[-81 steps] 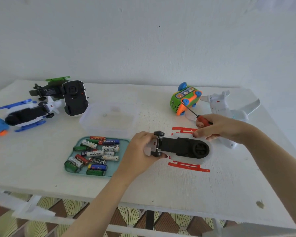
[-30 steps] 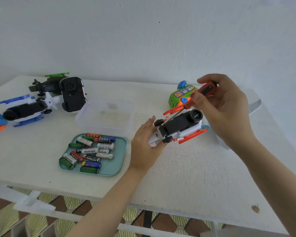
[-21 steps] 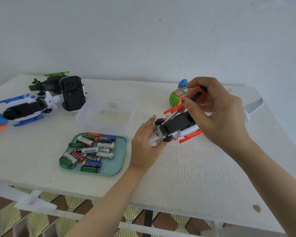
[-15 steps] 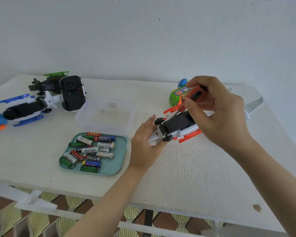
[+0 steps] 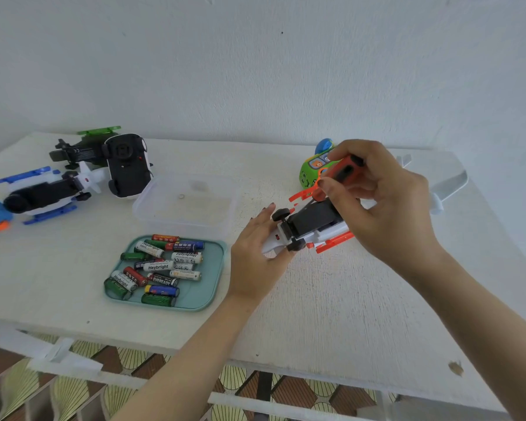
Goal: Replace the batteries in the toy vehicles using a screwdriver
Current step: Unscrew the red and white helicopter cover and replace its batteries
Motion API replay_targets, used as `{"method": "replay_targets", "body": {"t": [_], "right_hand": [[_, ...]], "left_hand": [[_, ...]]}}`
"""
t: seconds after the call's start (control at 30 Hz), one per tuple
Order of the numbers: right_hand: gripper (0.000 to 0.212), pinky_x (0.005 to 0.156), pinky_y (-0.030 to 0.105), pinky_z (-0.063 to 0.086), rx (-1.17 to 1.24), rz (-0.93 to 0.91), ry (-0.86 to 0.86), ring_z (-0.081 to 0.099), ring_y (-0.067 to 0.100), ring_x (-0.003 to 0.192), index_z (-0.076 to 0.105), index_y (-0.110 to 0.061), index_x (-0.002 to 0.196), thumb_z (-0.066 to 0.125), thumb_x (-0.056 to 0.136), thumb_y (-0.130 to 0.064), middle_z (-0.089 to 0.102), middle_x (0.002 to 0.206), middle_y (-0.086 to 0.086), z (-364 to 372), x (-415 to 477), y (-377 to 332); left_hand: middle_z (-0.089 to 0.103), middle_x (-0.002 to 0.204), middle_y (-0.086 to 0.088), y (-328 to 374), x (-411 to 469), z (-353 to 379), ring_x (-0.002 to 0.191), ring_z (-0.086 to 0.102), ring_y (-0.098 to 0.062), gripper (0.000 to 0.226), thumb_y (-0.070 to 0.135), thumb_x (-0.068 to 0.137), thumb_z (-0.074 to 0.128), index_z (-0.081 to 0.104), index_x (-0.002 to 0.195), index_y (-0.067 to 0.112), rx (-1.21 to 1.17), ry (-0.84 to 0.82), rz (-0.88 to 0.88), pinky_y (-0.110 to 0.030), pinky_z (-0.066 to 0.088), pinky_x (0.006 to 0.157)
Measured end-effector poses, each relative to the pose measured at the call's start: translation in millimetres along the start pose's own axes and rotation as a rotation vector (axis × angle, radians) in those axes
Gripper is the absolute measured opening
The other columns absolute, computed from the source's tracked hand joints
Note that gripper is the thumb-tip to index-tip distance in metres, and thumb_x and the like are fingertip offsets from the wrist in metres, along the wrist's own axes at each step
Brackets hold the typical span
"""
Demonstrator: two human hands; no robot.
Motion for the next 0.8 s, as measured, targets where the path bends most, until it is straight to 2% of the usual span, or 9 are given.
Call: {"method": "replay_targets", "body": {"t": [0.13, 0.23, 0.3, 0.43, 0.53, 0.57, 0.7, 0.8], "right_hand": [[0.027, 0.077, 0.012, 0.053, -0.016, -0.039, -0.022, 0.066, 0.000, 0.087, 0.058, -0.005, 0.112, 0.067, 0.086, -0.003, 0.064, 0.085, -0.002, 2, 1, -4], [0.034, 0.081, 0.028, 0.055, -0.056, -0.110, -0.094, 0.065, 0.009, 0.088, 0.056, -0.006, 0.121, 0.061, 0.088, -0.004, 0.065, 0.093, 0.001, 9, 0, -12], [0.040, 0.083, 0.033, 0.054, -0.074, -0.148, -0.122, 0.063, 0.010, 0.091, 0.054, -0.006, 0.127, 0.059, 0.088, -0.003, 0.064, 0.097, 0.002, 12, 0, -15], [0.042, 0.083, 0.030, 0.053, -0.078, -0.206, -0.050, 0.060, 0.012, 0.090, 0.056, -0.004, 0.128, 0.067, 0.088, -0.011, 0.060, 0.097, 0.001, 8, 5, -21], [0.035, 0.079, 0.014, 0.048, -0.093, -0.207, 0.096, 0.054, 0.004, 0.083, 0.065, -0.004, 0.116, 0.071, 0.085, -0.019, 0.057, 0.089, -0.001, 1, 8, -22], [0.033, 0.078, 0.013, 0.048, -0.090, -0.189, 0.130, 0.055, 0.003, 0.081, 0.066, -0.005, 0.115, 0.070, 0.085, -0.019, 0.059, 0.086, 0.000, -1, 9, -21], [0.027, 0.081, 0.028, 0.055, 0.043, -0.035, 0.137, 0.066, 0.006, 0.084, 0.062, -0.008, 0.115, 0.066, 0.088, -0.011, 0.069, 0.092, 0.000, 0, 8, -11], [0.025, 0.079, 0.034, 0.056, 0.042, -0.054, 0.119, 0.067, 0.009, 0.084, 0.064, -0.004, 0.112, 0.056, 0.089, -0.003, 0.069, 0.091, 0.004, 4, 6, -11]], "left_hand": [[0.065, 0.125, -0.011, -1, 0, 1, 0.120, 0.060, -0.026, 0.065, 0.025, 0.077, 0.079, 0.045, 0.132, 0.032, -0.013, -0.010, -0.004, -0.054, 0.050, 0.096], [0.065, 0.125, -0.011, -1, 0, 2, 0.120, 0.059, -0.026, 0.067, 0.017, 0.075, 0.081, 0.047, 0.131, 0.032, -0.033, -0.010, -0.024, -0.054, 0.049, 0.097], [0.065, 0.125, -0.011, -3, -1, 3, 0.121, 0.059, -0.025, 0.063, 0.020, 0.075, 0.080, 0.049, 0.129, 0.030, -0.051, -0.007, -0.048, -0.053, 0.048, 0.100], [0.067, 0.122, -0.009, -10, -1, 7, 0.118, 0.061, -0.024, 0.041, 0.029, 0.081, 0.076, 0.063, 0.120, 0.025, -0.035, -0.073, -0.049, -0.051, 0.050, 0.096], [0.064, 0.127, -0.008, -8, -2, 4, 0.122, 0.058, -0.021, 0.049, 0.027, 0.079, 0.077, 0.057, 0.124, 0.027, -0.023, -0.032, -0.052, -0.048, 0.048, 0.101], [0.064, 0.128, -0.008, -7, -2, 2, 0.123, 0.057, -0.019, 0.053, 0.027, 0.079, 0.078, 0.055, 0.126, 0.027, -0.028, -0.015, -0.055, -0.045, 0.047, 0.103], [0.064, 0.127, -0.008, 0, 0, 1, 0.123, 0.056, -0.018, 0.053, 0.035, 0.079, 0.072, 0.052, 0.128, 0.030, -0.012, -0.005, -0.026, -0.037, 0.044, 0.104], [0.064, 0.127, -0.008, 0, 0, 1, 0.122, 0.058, -0.019, 0.060, 0.038, 0.078, 0.069, 0.045, 0.133, 0.041, -0.017, -0.017, -0.052, -0.039, 0.045, 0.105]]}}
Point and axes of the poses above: each hand's wrist, its own x-axis towards the middle knuckle, its own z-axis out of the palm, y = z × x, the point moved 8 cm from there along x, towards the middle knuckle
